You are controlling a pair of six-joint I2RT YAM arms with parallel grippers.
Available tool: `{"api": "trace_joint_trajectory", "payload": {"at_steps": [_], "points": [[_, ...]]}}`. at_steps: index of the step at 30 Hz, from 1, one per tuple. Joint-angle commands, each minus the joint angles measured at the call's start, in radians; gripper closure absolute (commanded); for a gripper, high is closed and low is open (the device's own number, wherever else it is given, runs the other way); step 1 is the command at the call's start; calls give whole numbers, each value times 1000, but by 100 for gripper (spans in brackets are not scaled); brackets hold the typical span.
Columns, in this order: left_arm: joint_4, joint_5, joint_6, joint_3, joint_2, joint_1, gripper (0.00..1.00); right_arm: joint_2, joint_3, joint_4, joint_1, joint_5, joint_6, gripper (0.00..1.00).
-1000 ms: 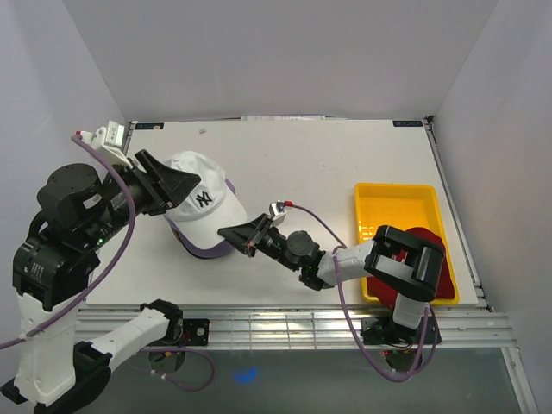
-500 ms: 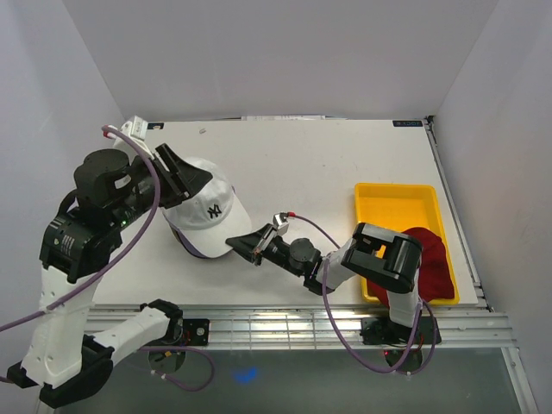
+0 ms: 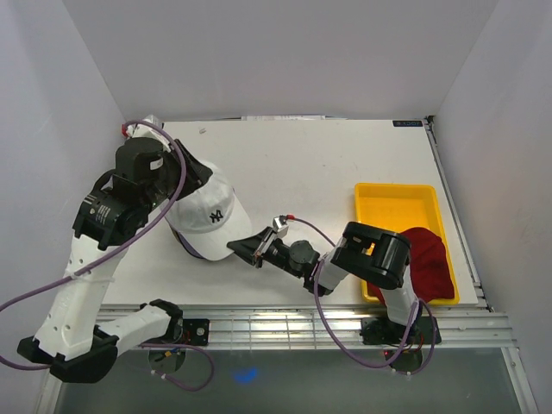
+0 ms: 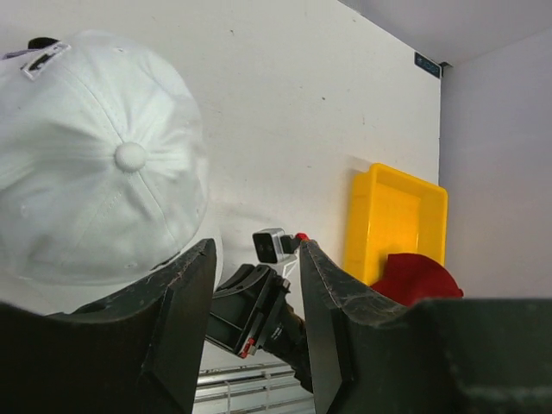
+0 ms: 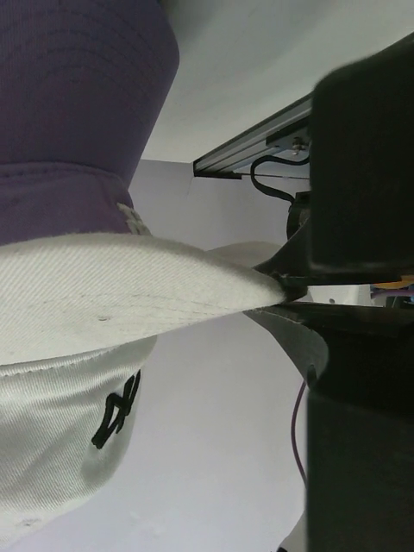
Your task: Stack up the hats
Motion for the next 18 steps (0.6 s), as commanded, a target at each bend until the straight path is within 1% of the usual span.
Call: {"api": "trace_joint_trajectory", "payload": {"at_steps": [1,8,13,18], "points": [[10,-108,-8,23,18,-2,46,75,-30,93,-4,-10,12,92],[-5,-179,15,102,94,-1,46,106,-35,62,-4,-10,2,92],[2,-202,28,96,123,12,46,105,-24,-39,-4,-15,-29,92],[16,-219,45,75,131,36,46,146,-12,-55,-4,-30,-12,92]]}}
